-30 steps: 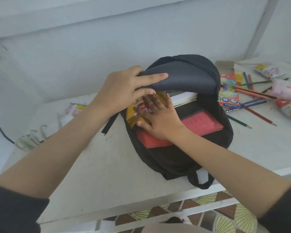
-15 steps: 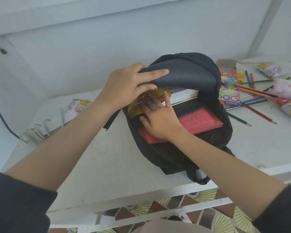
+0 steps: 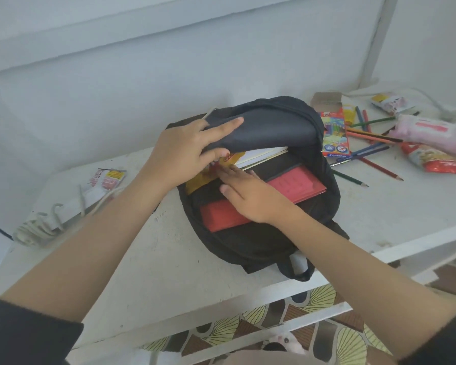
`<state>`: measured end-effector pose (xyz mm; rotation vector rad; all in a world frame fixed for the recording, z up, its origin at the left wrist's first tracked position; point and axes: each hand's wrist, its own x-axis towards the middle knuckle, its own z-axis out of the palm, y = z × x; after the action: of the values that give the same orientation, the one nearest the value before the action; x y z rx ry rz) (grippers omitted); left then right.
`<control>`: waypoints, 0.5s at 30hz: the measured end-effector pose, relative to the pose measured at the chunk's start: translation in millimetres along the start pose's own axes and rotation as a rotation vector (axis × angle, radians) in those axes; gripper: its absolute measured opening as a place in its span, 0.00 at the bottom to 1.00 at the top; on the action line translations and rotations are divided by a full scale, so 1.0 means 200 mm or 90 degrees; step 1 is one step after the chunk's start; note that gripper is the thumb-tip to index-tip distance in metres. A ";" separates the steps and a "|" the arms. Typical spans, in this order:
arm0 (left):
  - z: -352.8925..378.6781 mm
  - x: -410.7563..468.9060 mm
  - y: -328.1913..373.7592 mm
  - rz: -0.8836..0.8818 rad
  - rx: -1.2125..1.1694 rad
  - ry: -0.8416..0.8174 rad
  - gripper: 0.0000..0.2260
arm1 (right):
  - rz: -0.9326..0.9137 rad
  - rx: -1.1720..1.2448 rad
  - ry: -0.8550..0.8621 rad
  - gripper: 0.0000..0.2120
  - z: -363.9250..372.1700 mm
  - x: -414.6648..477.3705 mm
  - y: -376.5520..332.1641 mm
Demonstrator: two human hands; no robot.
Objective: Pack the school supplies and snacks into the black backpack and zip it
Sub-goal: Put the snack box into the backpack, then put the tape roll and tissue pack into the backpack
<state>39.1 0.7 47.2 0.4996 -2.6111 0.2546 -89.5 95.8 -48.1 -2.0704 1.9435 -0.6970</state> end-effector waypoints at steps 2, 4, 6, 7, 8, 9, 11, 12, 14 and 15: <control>0.03 -0.01 0.03 -0.027 0.028 -0.016 0.31 | 0.025 0.106 0.058 0.21 -0.05 -0.15 0.02; 0.07 0.00 0.08 -0.037 0.048 0.008 0.32 | 0.059 0.116 0.116 0.20 -0.09 -0.32 0.06; 0.10 0.03 0.16 -0.050 0.025 0.076 0.28 | 0.114 0.100 0.178 0.22 -0.12 -0.48 0.12; 0.11 0.05 0.21 -0.054 0.014 0.115 0.25 | 0.148 0.090 0.218 0.22 -0.14 -0.55 0.16; 0.13 0.08 0.27 -0.050 0.003 0.155 0.21 | 0.181 0.081 0.263 0.20 -0.16 -0.62 0.20; 0.13 0.10 0.35 -0.038 -0.017 0.191 0.18 | 0.215 0.067 0.306 0.18 -0.18 -0.68 0.23; 0.14 0.15 0.53 0.013 -0.096 0.234 0.12 | 0.292 0.016 0.381 0.13 -0.24 -0.81 0.30; 0.15 0.17 0.62 0.050 -0.142 0.237 0.09 | 0.335 -0.012 0.411 0.11 -0.28 -0.87 0.35; 0.20 0.19 0.80 0.134 -0.218 0.198 0.07 | 0.405 -0.055 0.463 0.10 -0.36 -0.97 0.45; 0.23 0.20 0.89 0.172 -0.250 0.157 0.07 | 0.438 -0.076 0.479 0.11 -0.40 -1.01 0.50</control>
<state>-82.2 140.0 8.9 -0.0201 -2.3945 -0.1077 -219.5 296.5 -63.9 -1.0682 2.8996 -1.3018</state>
